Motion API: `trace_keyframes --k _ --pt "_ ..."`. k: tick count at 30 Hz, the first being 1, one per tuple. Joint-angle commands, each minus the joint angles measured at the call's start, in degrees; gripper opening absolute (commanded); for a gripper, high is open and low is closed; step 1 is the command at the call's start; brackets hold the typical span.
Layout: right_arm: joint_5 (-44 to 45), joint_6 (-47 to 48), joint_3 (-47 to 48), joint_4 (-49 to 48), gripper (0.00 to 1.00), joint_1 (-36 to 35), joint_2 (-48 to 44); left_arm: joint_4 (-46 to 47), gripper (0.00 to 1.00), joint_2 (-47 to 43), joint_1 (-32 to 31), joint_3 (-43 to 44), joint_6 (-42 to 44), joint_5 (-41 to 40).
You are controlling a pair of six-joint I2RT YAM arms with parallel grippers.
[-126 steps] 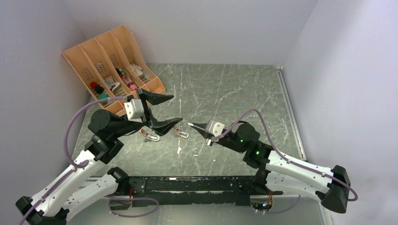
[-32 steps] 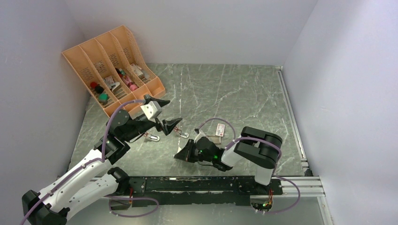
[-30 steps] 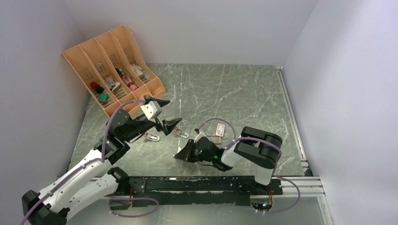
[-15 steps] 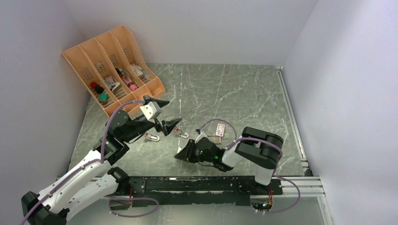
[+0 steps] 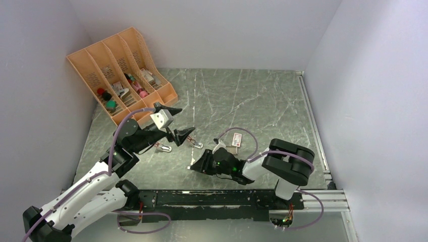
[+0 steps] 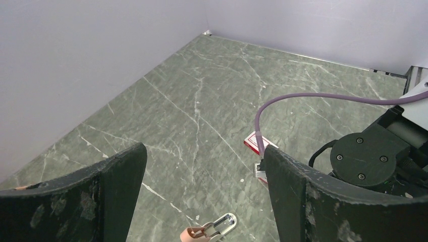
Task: Load the staples into the stapler
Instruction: Place the staple at the center of the board.
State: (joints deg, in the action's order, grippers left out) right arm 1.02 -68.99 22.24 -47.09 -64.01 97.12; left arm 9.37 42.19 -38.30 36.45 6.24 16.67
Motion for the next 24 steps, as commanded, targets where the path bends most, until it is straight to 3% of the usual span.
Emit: trace_keyframes --k 1,7,12,16,21,24 --pt "2.5 2.6 -0.1 4.6 0.38 -0.7 -3.2 0.1 0.9 -0.5 -0.1 -0.3 -0.3 -1.2" --pt "3.7 20.3 6.3 12.6 0.38 -1.5 -10.2 -0.1 0.9 0.4 -0.1 0.1 -2.4 -4.3" --pt "11.1 34.2 7.8 20.6 0.38 -1.4 -17.5 -2.4 0.94 1.1 -0.1 2.0 -7.4 -11.6" --pt "15.4 51.6 8.8 26.1 0.36 -1.4 -23.0 -6.8 1.0 2.4 -0.1 5.1 -11.6 -17.1" --pt "10.8 81.9 7.6 31.4 0.39 -1.3 -28.9 -9.5 1.0 3.4 -0.1 7.1 -14.1 -19.2" --pt "4.9 92.1 8.0 40.1 0.4 -1.0 -31.3 -9.8 1.0 3.5 -0.1 7.4 -14.4 -19.3"
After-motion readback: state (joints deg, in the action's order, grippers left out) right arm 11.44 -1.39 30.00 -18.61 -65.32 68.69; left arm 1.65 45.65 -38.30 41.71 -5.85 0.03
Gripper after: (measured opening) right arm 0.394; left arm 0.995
